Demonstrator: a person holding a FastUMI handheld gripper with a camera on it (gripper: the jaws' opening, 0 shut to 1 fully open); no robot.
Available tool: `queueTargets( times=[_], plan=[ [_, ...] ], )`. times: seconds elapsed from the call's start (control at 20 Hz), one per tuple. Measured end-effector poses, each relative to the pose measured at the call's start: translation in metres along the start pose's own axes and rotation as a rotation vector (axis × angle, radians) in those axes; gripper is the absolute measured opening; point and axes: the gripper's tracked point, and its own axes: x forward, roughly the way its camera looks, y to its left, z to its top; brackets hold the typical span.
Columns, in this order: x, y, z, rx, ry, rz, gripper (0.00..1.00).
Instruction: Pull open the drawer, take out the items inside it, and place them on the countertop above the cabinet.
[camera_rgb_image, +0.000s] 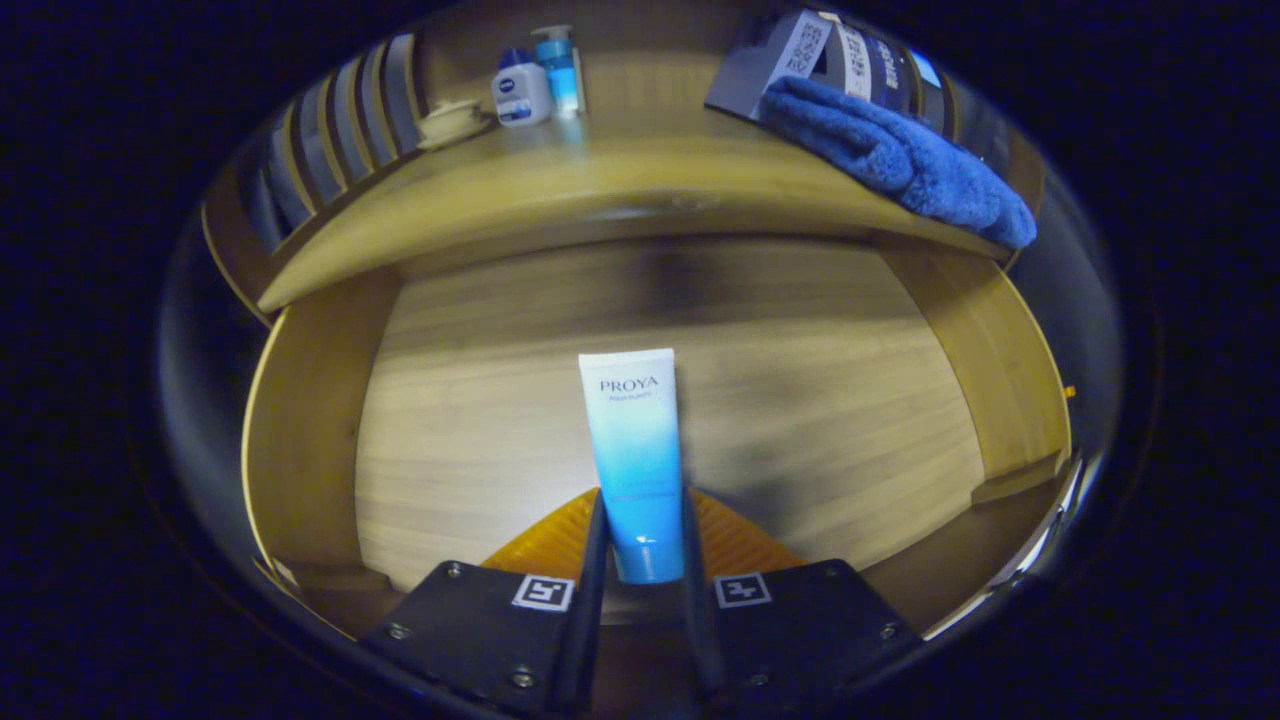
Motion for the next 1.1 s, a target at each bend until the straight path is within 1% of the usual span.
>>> queueTargets(
  times=[0.4,0.55,0.65,0.75,0.9,1.1],
  plan=[
    [-0.062,0.003,0.055,0.033,-0.228,-0.003,0.36],
    [-0.081,0.003,0.088,0.04,-0.304,0.001,0.36],
    [-0.086,0.002,0.111,0.021,-0.33,-0.001,0.36],
    [-0.086,0.002,0.135,0.022,-0.365,0.015,0.36],
    [-0.075,-0.001,0.17,0.069,-0.404,0.065,0.36],
    [-0.046,-0.012,0.191,0.057,-0.364,0.083,0.36]
  ],
)
